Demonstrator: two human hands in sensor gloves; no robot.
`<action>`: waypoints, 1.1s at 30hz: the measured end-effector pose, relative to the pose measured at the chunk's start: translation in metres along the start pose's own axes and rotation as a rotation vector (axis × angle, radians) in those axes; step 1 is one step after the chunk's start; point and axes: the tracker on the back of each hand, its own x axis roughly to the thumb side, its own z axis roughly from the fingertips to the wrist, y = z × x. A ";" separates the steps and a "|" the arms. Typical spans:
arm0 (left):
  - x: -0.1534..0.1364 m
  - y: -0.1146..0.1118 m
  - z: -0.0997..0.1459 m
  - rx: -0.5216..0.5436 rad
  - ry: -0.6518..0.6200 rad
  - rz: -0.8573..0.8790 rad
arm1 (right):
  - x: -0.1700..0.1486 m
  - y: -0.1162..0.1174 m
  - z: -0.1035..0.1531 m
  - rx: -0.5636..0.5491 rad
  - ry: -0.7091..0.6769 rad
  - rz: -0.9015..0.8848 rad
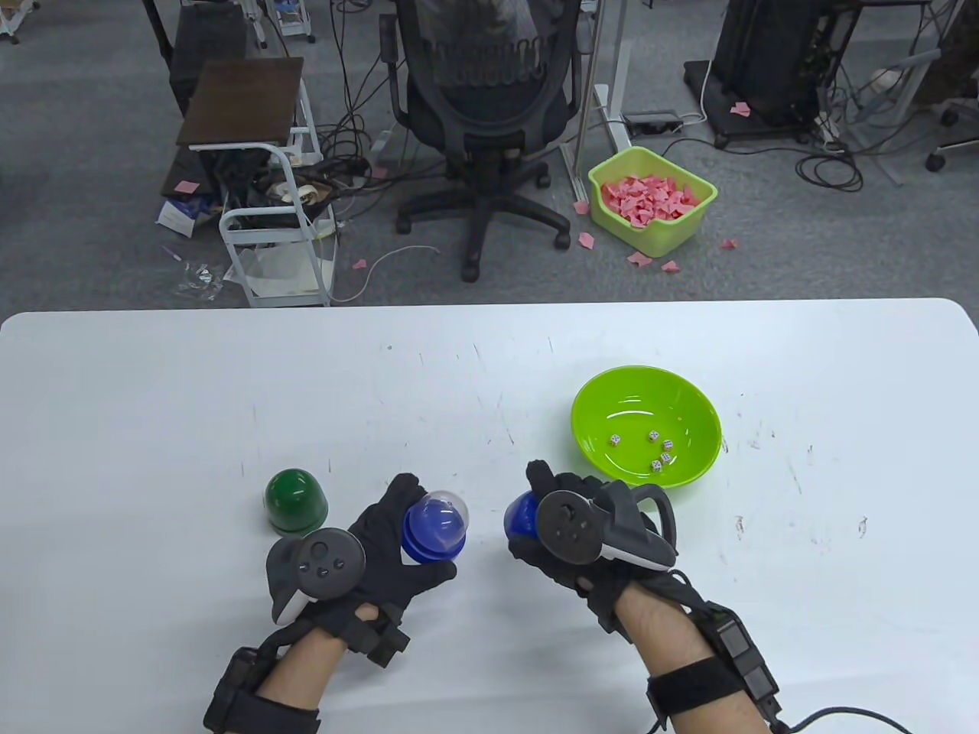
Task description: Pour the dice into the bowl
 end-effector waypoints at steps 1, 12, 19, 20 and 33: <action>0.000 0.000 0.000 -0.003 0.000 -0.002 | 0.003 -0.006 -0.001 -0.022 -0.011 -0.007; 0.002 -0.003 0.000 -0.015 -0.008 -0.014 | 0.037 -0.018 -0.020 -0.093 -0.104 -0.044; 0.003 -0.002 0.000 -0.009 -0.023 -0.006 | 0.055 -0.005 -0.034 -0.053 -0.141 -0.040; 0.003 -0.002 0.000 -0.009 -0.024 -0.002 | 0.057 -0.004 -0.035 -0.048 -0.144 -0.038; 0.004 -0.001 0.001 0.010 -0.052 0.048 | 0.069 0.012 -0.042 0.030 -0.160 -0.030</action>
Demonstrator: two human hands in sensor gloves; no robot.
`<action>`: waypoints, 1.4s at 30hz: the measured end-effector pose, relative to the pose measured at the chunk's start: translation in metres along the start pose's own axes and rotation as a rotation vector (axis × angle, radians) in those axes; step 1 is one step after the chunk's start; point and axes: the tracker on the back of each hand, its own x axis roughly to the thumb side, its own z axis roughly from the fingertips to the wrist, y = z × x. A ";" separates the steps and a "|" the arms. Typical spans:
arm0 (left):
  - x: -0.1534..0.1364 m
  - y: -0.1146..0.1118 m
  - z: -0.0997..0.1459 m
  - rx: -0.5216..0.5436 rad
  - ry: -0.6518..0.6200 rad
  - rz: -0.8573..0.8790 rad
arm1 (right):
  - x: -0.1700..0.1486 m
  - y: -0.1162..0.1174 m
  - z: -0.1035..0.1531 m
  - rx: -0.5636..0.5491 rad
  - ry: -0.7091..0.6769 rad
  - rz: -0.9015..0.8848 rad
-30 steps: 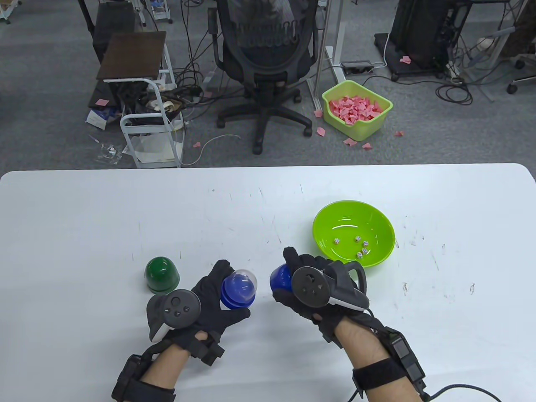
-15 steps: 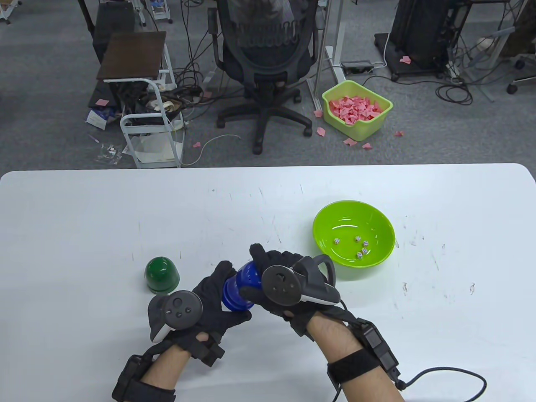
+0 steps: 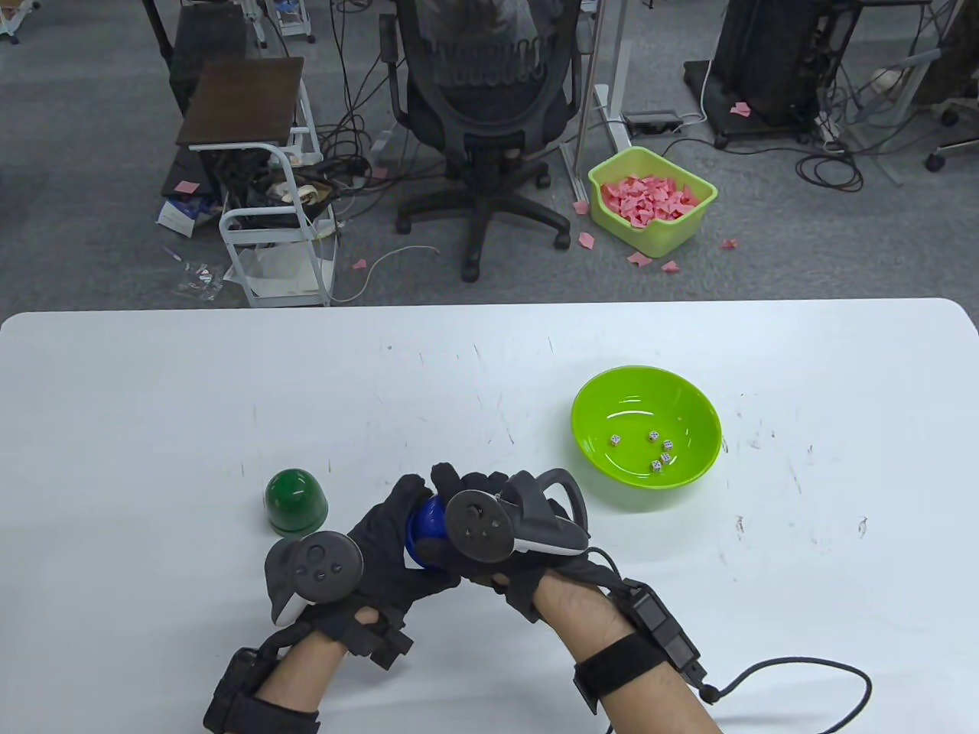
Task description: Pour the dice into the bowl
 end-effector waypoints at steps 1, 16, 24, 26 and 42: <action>0.000 0.000 0.000 -0.002 -0.003 -0.007 | 0.000 0.001 0.000 0.000 0.002 -0.004; -0.006 -0.001 0.001 0.005 0.020 0.027 | -0.010 -0.006 0.011 -0.033 -0.029 -0.067; -0.014 0.002 0.000 0.007 0.059 0.046 | -0.049 -0.001 0.041 -0.102 0.013 -0.077; -0.016 0.002 0.000 0.011 0.069 0.062 | -0.061 0.004 0.050 -0.108 0.034 -0.067; -0.017 0.005 0.000 0.024 0.105 0.093 | -0.126 0.049 0.091 -0.152 0.116 -0.206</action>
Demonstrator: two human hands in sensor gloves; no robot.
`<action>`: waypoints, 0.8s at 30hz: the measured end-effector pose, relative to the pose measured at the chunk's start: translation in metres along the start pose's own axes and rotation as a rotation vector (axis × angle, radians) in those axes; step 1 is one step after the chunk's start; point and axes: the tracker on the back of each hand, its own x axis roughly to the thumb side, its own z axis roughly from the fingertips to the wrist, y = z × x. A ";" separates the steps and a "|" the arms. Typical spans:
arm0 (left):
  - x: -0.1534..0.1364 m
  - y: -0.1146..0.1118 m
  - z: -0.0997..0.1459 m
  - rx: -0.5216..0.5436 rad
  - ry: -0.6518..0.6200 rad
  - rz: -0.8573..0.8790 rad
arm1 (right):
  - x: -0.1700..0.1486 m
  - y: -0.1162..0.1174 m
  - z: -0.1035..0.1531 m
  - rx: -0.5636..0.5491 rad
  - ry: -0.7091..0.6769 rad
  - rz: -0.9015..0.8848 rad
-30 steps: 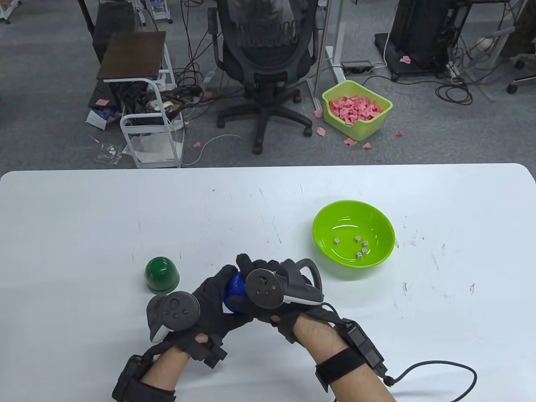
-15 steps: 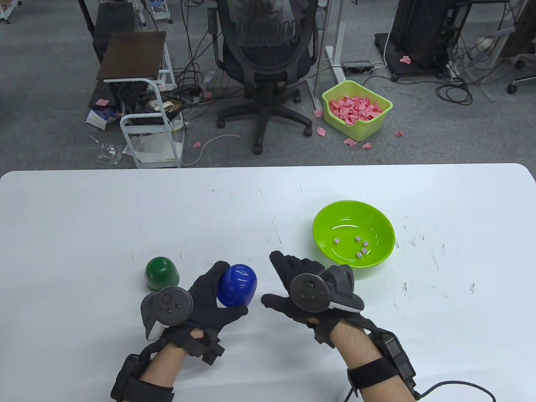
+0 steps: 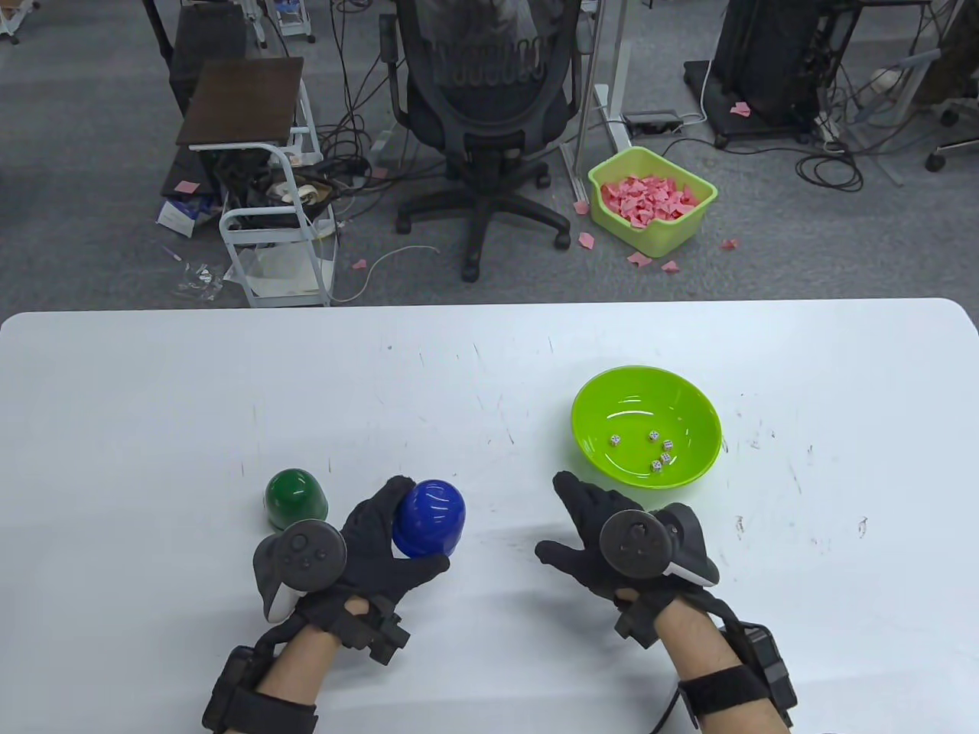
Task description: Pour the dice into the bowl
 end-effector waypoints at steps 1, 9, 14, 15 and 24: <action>0.000 0.000 0.000 -0.003 -0.001 -0.005 | -0.001 0.001 0.001 0.004 0.001 -0.008; -0.004 -0.005 0.000 -0.016 0.023 -0.032 | -0.004 0.002 0.015 0.007 0.018 -0.062; 0.001 -0.002 0.001 -0.003 0.016 -0.019 | -0.001 -0.004 0.017 -0.026 0.013 -0.064; 0.002 -0.001 0.000 -0.005 0.015 -0.013 | -0.001 -0.006 0.017 -0.035 0.012 -0.067; 0.009 0.008 -0.005 -0.057 0.032 -0.014 | -0.005 -0.014 0.018 -0.069 0.028 -0.084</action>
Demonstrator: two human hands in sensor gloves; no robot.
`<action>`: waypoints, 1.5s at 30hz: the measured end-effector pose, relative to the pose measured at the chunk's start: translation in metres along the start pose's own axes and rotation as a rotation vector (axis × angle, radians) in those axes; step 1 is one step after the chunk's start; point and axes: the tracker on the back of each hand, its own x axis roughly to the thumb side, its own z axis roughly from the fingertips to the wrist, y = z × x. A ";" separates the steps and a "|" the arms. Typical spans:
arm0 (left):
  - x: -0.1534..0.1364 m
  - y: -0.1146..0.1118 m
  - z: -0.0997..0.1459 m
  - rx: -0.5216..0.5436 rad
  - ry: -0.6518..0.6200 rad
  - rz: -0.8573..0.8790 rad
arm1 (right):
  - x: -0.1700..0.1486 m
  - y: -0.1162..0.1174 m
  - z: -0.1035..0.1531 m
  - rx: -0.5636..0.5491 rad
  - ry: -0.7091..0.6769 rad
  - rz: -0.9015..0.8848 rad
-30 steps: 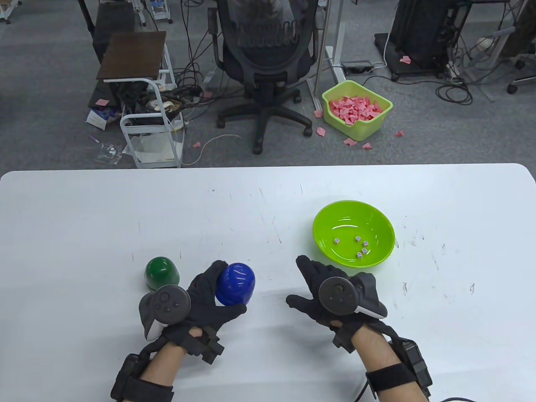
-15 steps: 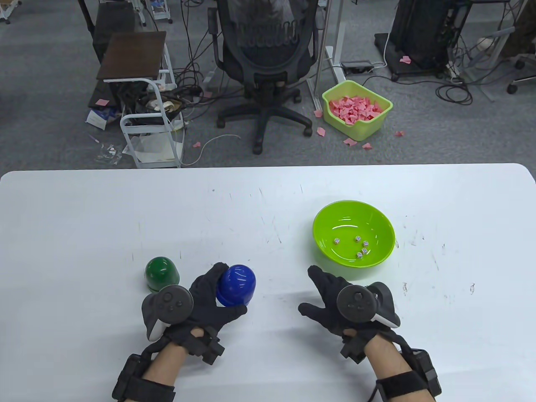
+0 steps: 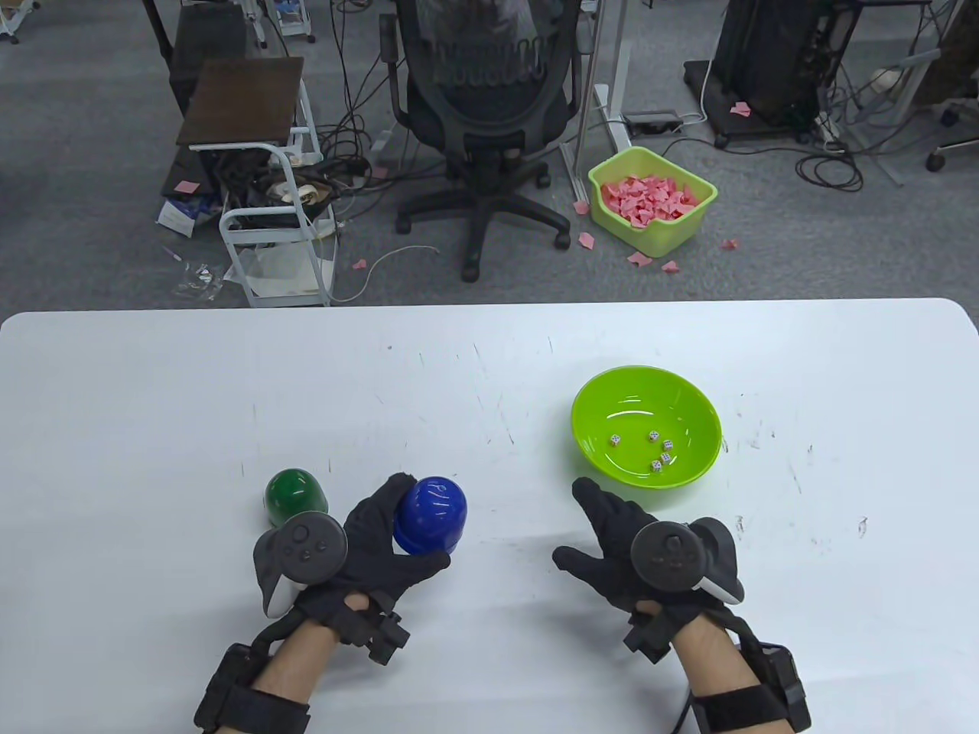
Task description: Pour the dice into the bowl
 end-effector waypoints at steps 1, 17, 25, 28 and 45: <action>0.001 0.002 0.001 -0.014 0.000 -0.015 | -0.001 -0.001 0.000 -0.002 0.003 0.001; -0.030 0.017 0.030 -0.244 0.112 -0.197 | -0.003 -0.001 0.001 0.010 0.030 0.002; -0.042 0.006 0.038 -0.336 0.142 -0.254 | -0.003 -0.001 0.001 0.016 0.039 0.004; -0.045 0.002 0.039 -0.353 0.144 -0.264 | -0.003 -0.001 0.001 0.020 0.041 0.007; -0.051 0.006 0.042 -0.435 0.181 -0.395 | -0.005 0.000 0.001 0.050 0.061 0.015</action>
